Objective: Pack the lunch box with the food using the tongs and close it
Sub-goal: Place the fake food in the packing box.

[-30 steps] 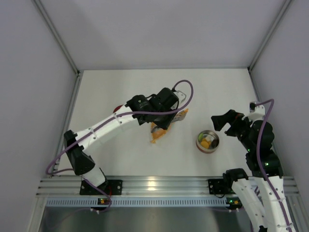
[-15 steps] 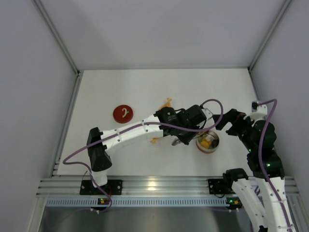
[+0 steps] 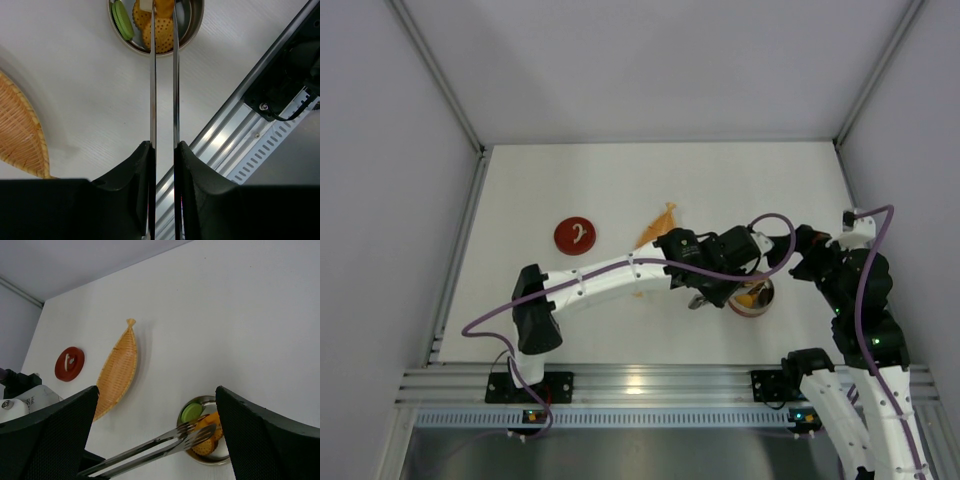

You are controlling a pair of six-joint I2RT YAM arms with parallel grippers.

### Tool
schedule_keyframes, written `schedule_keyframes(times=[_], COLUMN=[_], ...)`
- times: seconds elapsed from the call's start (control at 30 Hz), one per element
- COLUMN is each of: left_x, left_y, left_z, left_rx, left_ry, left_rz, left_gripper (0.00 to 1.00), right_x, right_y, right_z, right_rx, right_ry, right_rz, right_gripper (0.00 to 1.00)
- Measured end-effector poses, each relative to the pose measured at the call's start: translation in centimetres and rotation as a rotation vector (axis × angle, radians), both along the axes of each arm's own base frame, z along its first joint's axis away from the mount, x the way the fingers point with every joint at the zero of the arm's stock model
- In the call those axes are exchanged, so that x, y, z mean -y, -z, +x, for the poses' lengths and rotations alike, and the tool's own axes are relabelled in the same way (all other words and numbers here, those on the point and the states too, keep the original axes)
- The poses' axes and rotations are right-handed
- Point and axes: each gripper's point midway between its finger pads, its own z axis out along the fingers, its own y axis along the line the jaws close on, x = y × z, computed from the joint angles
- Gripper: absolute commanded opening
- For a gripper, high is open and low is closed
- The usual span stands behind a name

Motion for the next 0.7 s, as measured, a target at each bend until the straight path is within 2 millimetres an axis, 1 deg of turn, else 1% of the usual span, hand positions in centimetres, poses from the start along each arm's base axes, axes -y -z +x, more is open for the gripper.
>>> schedule_keyframes(times=[0.4, 0.7], left_x=[0.80, 0.97], left_y=[0.63, 0.63], left_z=[-0.36, -0.52], left_rx=[-0.013, -0.013], left_ry=[-0.026, -0.045], left_rz=[-0.008, -0.013], left_gripper=[0.14, 0.17], right_x=[0.73, 0.75], right_y=[0.51, 0.52], right_z=[-0.17, -0.16], right_rx=[-0.016, -0.016], right_ry=[0.035, 0.036], right_rz=[-0.020, -0.020], right_gripper=[1.00, 0.99])
